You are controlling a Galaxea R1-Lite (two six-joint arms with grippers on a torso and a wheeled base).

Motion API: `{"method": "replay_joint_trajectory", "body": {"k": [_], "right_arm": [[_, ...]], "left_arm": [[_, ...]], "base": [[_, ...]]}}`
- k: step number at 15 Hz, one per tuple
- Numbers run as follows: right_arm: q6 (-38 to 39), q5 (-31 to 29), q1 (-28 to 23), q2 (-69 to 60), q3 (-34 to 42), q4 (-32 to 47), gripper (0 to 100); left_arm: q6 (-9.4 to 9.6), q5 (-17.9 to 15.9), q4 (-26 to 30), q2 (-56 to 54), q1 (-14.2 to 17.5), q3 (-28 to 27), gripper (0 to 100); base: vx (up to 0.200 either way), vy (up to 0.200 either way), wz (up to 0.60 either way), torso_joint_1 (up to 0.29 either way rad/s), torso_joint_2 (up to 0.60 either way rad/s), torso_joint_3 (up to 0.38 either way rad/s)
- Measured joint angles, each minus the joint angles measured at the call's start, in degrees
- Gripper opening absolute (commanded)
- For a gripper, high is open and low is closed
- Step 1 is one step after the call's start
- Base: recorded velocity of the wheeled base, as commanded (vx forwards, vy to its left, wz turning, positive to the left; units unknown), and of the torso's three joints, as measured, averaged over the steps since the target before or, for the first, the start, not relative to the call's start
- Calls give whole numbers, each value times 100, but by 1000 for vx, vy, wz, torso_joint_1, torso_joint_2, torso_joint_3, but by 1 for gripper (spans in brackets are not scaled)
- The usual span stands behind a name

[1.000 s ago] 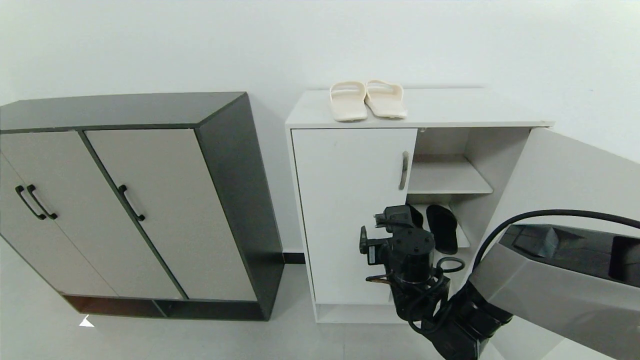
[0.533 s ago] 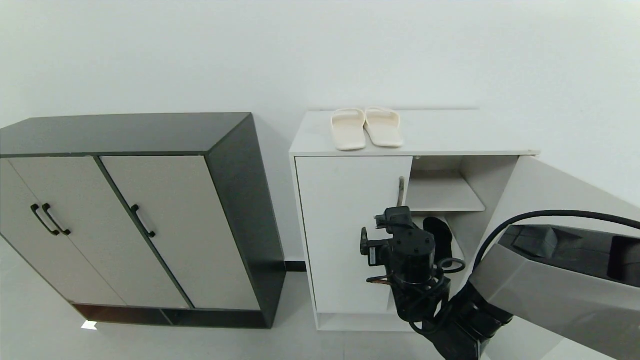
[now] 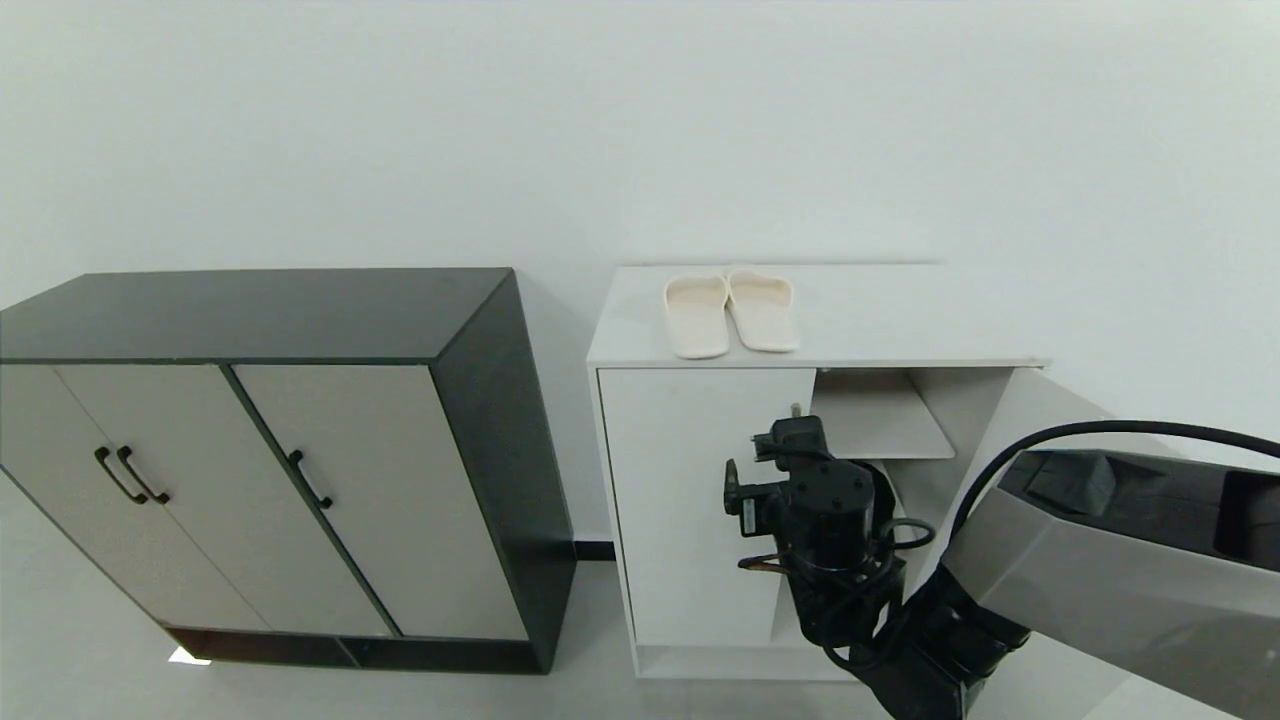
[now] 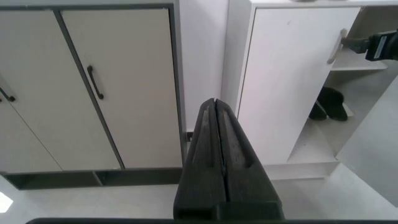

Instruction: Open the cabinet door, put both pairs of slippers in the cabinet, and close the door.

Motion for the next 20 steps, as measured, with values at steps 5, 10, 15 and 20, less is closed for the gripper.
{"method": "replay_joint_trajectory", "body": {"k": [5, 10, 15, 20], "right_arm": [[-305, 110, -41, 9, 29, -556, 100], [-362, 151, -17, -243, 10, 282, 100], [597, 154, 55, -1304, -867, 3337, 100], [768, 143, 20, -1499, -1842, 3967, 100]], "left_arm": [[0, 0, 0, 0, 2, 0, 0], [0, 0, 0, 0, -2, 0, 0], [0, 2, 0, 0, 2, 0, 0], [16, 2, 0, 0, 0, 0, 0]], "base": [[0, 0, 0, 218, -500, -263], [0, 0, 0, 6, -13, -6], [0, 0, 0, 0, 0, 0], [0, 0, 0, 0, 0, 0]]}}
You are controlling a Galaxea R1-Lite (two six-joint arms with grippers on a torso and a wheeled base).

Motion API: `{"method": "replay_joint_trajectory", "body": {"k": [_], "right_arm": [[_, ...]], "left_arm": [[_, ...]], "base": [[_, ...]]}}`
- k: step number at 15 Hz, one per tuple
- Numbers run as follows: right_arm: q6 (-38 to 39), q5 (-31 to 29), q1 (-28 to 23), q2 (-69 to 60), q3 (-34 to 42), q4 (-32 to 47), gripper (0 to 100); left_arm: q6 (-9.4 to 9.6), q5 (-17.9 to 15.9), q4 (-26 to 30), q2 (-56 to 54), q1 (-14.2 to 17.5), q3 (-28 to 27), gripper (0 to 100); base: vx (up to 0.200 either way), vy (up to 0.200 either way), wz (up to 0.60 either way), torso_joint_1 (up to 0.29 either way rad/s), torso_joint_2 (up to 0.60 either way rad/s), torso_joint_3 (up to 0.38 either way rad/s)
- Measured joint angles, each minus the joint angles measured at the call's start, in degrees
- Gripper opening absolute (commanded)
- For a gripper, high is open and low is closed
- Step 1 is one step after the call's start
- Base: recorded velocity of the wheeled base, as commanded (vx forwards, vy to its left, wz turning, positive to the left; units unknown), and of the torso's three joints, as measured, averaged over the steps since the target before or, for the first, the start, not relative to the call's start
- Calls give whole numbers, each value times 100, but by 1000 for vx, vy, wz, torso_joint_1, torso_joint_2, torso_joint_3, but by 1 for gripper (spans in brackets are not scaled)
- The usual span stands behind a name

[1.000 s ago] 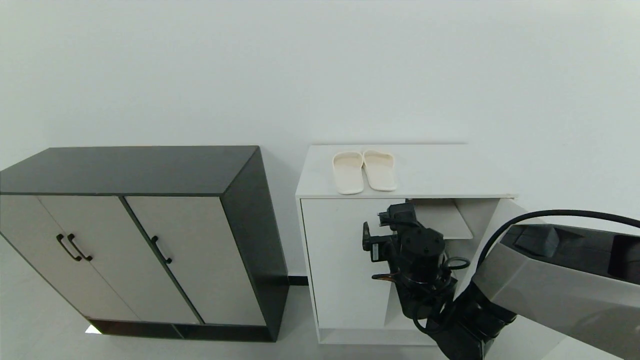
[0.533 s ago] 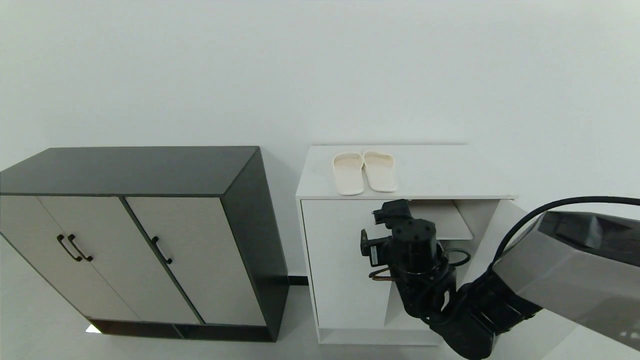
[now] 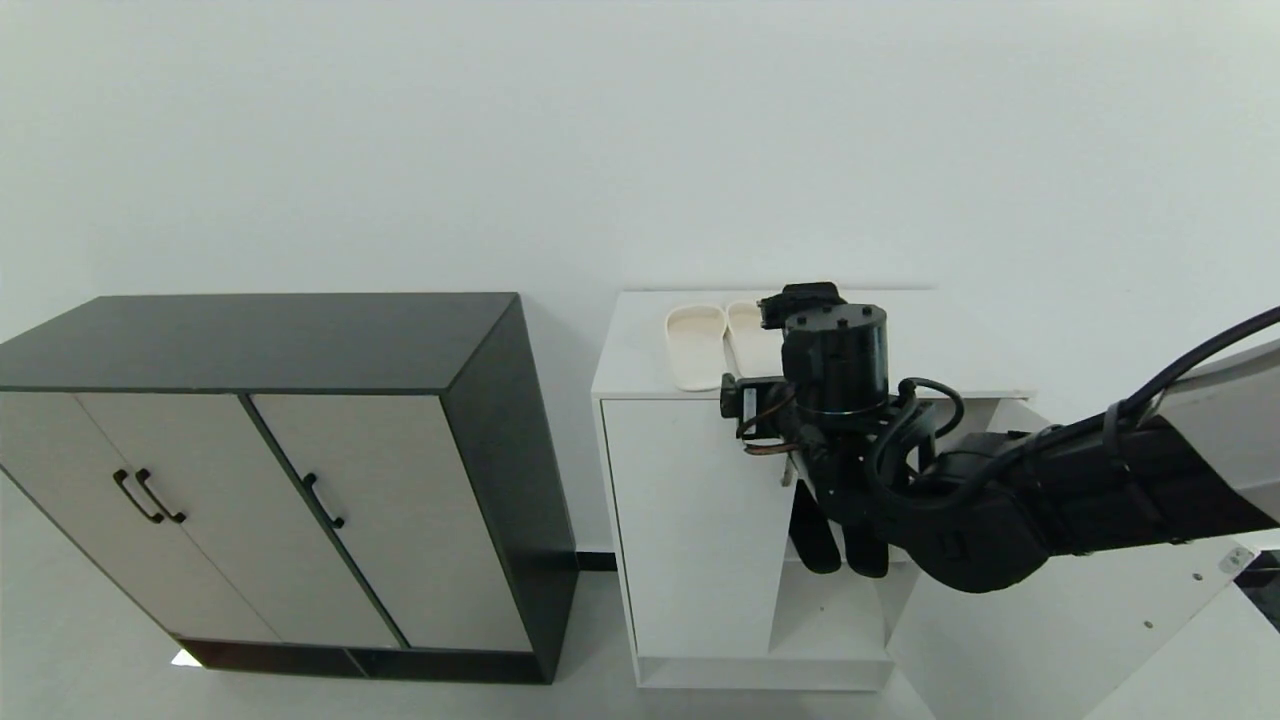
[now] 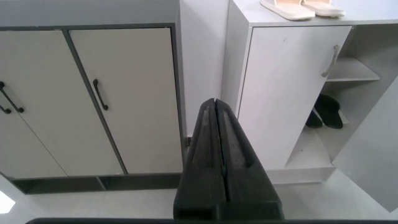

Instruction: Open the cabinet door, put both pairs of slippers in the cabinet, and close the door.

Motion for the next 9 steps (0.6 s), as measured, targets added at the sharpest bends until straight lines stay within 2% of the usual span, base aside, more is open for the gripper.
{"method": "replay_joint_trajectory", "body": {"k": [3, 9], "right_arm": [[249, -6, -34, 99, -50, 16, 100], [273, -5, 2, 168, -55, 108, 100]], "left_arm": [[-7, -2, 0, 0, 0, 0, 0], [-10, -9, 2, 0, -5, 0, 0]], "base": [[0, 0, 0, 0, 0, 0], [200, 0, 0, 1, 2, 1]]}}
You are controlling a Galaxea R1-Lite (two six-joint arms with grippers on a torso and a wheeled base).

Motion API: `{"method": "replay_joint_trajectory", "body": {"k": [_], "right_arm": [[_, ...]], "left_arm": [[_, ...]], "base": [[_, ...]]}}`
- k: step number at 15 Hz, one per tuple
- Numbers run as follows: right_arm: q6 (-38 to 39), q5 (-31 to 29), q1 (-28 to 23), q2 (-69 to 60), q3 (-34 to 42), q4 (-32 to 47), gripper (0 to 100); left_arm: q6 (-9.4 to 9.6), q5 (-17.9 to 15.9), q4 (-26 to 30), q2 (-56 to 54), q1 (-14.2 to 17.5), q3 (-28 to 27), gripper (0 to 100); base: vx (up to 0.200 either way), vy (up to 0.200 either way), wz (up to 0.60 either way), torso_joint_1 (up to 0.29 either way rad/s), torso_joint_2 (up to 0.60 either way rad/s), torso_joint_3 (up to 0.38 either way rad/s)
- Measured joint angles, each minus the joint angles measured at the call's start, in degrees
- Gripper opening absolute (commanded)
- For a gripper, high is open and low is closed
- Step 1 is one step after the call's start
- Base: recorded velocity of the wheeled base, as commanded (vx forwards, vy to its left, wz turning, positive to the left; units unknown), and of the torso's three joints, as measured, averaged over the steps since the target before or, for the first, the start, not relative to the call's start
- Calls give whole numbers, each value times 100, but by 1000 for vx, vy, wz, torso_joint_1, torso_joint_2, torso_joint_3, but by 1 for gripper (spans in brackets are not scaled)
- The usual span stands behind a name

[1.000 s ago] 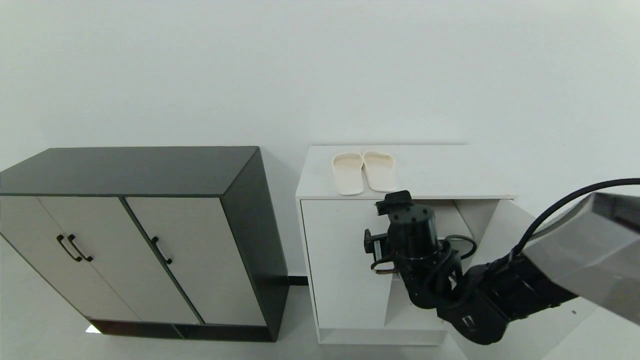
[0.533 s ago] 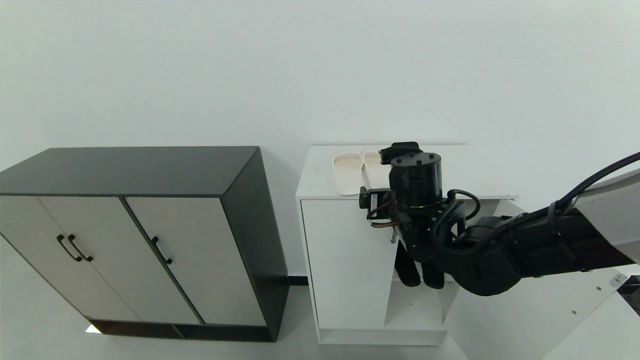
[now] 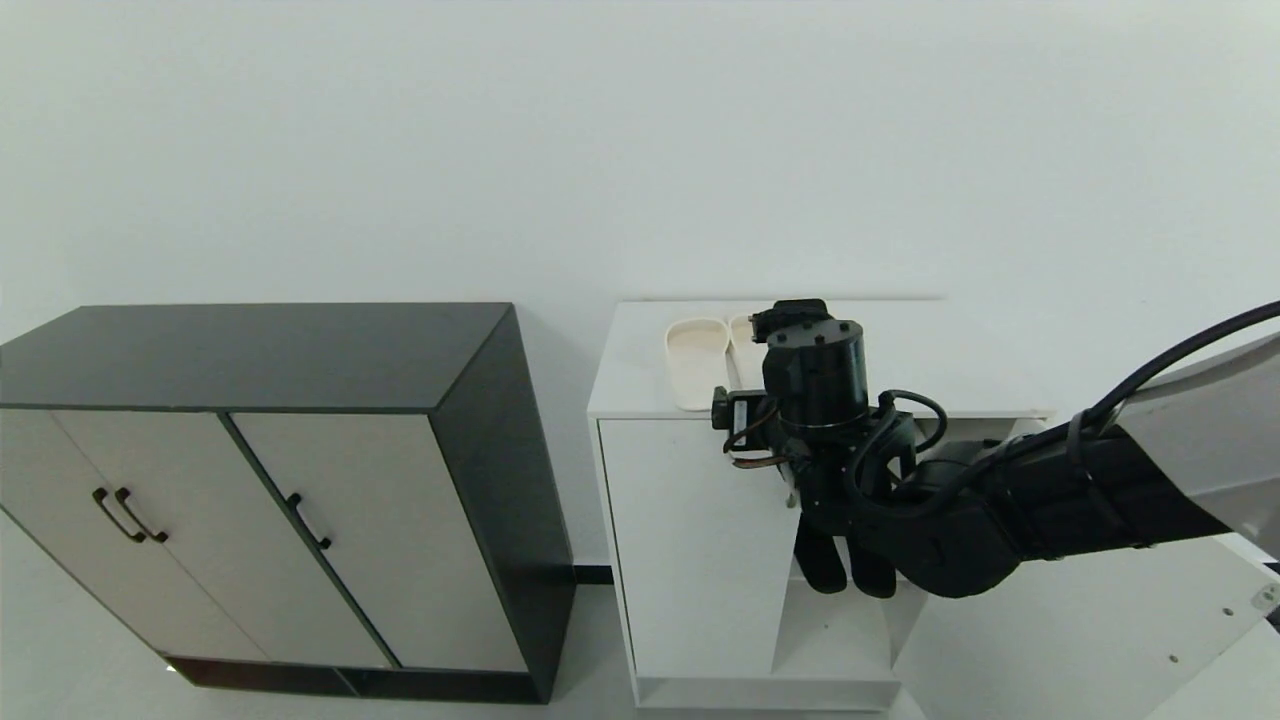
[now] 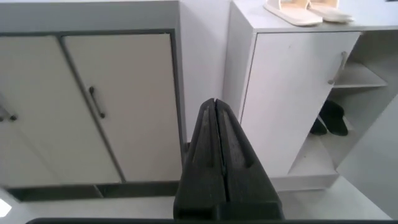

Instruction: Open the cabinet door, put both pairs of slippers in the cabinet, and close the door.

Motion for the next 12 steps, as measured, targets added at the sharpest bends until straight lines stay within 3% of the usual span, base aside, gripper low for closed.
{"method": "replay_joint_trajectory", "body": {"k": [12], "right_arm": [[107, 43, 118, 101, 102, 52, 100]], "left_arm": [[18, -18, -2, 0, 5, 0, 0]], "base": [[200, 0, 0, 4, 2, 0]]}}
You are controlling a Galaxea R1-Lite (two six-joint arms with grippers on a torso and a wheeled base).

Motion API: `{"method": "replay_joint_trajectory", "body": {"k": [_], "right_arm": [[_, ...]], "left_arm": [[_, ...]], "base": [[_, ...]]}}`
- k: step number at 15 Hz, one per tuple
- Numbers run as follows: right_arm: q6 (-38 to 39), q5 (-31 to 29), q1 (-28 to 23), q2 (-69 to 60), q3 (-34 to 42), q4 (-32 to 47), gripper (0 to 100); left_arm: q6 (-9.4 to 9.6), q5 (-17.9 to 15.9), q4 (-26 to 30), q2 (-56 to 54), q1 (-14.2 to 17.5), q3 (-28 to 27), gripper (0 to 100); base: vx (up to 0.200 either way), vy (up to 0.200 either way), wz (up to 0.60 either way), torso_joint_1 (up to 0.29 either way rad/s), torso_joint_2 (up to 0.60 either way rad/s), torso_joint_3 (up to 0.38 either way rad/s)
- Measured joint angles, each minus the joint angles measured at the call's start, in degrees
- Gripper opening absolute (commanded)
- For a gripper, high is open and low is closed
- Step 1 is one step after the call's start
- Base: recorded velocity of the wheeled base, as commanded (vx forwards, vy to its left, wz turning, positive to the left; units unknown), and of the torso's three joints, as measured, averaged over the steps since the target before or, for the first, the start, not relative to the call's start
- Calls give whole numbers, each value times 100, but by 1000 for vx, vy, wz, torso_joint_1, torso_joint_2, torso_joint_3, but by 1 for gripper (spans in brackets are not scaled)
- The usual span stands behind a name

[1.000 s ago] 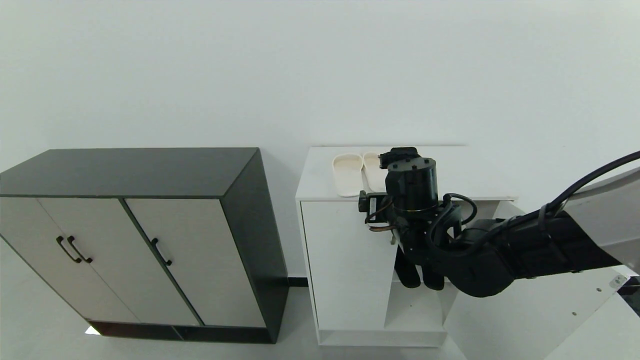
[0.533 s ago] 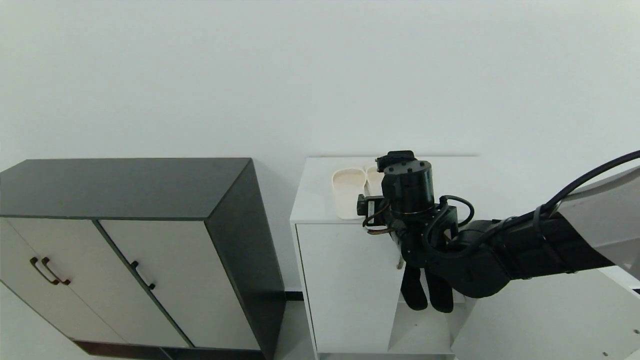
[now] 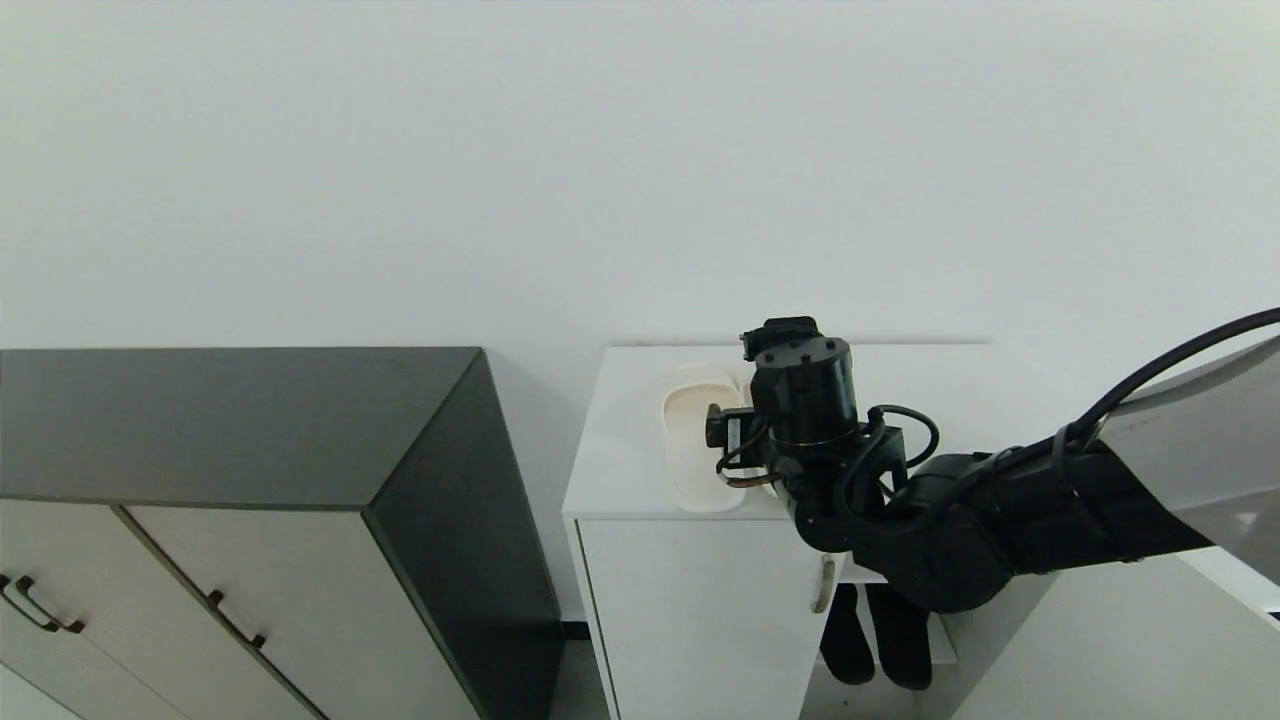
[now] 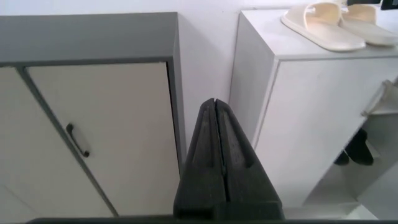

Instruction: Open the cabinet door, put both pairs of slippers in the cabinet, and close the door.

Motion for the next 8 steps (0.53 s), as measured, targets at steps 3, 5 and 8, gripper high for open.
{"method": "replay_joint_trajectory", "body": {"k": [3, 5, 8], "right_arm": [[107, 149, 30, 194, 22, 5, 100], [196, 255, 28, 330, 29, -9, 100], [218, 283, 17, 551, -4, -165, 100]], "left_arm": [[-13, 11, 0, 0, 0, 0, 0], [-16, 16, 2, 0, 0, 0, 0], [-24, 16, -2, 0, 0, 0, 0]], "base": [[67, 0, 0, 1, 2, 2], [0, 0, 0, 0, 0, 0], [0, 0, 0, 0, 0, 0]]}}
